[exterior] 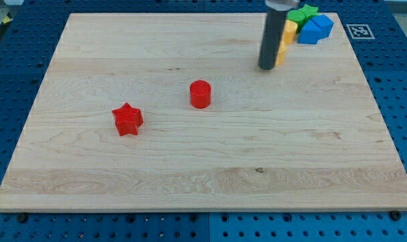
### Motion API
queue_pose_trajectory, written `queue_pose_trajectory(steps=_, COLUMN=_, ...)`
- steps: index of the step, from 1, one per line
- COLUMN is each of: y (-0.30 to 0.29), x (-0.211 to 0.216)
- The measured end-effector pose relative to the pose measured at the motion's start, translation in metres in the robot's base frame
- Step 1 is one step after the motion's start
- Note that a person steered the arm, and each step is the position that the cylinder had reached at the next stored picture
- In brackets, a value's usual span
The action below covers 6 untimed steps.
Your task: Push the yellow hexagon closer to the group of blocks
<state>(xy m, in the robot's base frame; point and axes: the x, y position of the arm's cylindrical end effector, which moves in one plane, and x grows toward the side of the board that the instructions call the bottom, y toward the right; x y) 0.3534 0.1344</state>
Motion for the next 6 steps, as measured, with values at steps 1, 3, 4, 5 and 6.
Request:
queue_pose_trajectory(steps=1, y=0.033, x=0.0)
queue_pose_trajectory(steps=3, y=0.024, x=0.015)
queue_pose_trajectory(steps=4, y=-0.011, x=0.001)
queue_pose_trajectory(steps=5, y=-0.017, x=-0.014)
queue_pose_trajectory(steps=6, y=-0.009, x=-0.014)
